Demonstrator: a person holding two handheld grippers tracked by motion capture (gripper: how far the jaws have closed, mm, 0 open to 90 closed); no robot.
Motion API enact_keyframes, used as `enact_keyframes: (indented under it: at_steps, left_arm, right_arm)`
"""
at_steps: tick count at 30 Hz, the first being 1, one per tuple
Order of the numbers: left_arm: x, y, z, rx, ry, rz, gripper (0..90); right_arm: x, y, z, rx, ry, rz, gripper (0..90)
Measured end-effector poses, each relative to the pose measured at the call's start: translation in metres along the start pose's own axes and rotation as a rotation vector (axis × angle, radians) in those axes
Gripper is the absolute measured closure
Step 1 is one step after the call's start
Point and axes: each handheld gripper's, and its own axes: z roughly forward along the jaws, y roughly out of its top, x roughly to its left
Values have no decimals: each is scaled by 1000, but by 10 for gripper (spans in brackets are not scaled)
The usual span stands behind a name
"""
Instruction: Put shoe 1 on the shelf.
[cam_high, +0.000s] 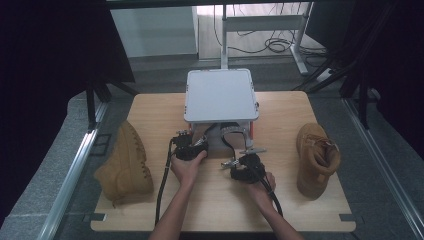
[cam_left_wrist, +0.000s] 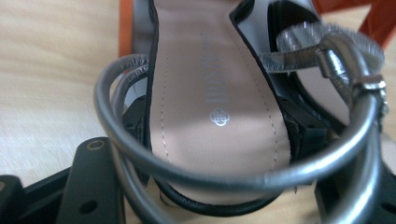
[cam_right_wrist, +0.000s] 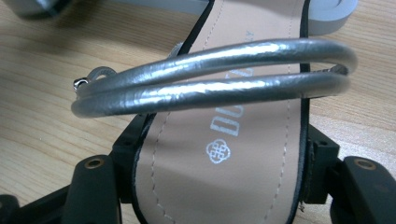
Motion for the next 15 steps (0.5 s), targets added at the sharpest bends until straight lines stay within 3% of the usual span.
enact_keyframes:
  at_steps: [8,15]
  left_arm:
    - [0,9,8,-14,-2,-30,386]
    - [-6,8,20,-58,10,-38,385]
  right_arm:
    - [0,0,0,0,-1,0,352]
    - [-1,0,0,-3,1,1,352]
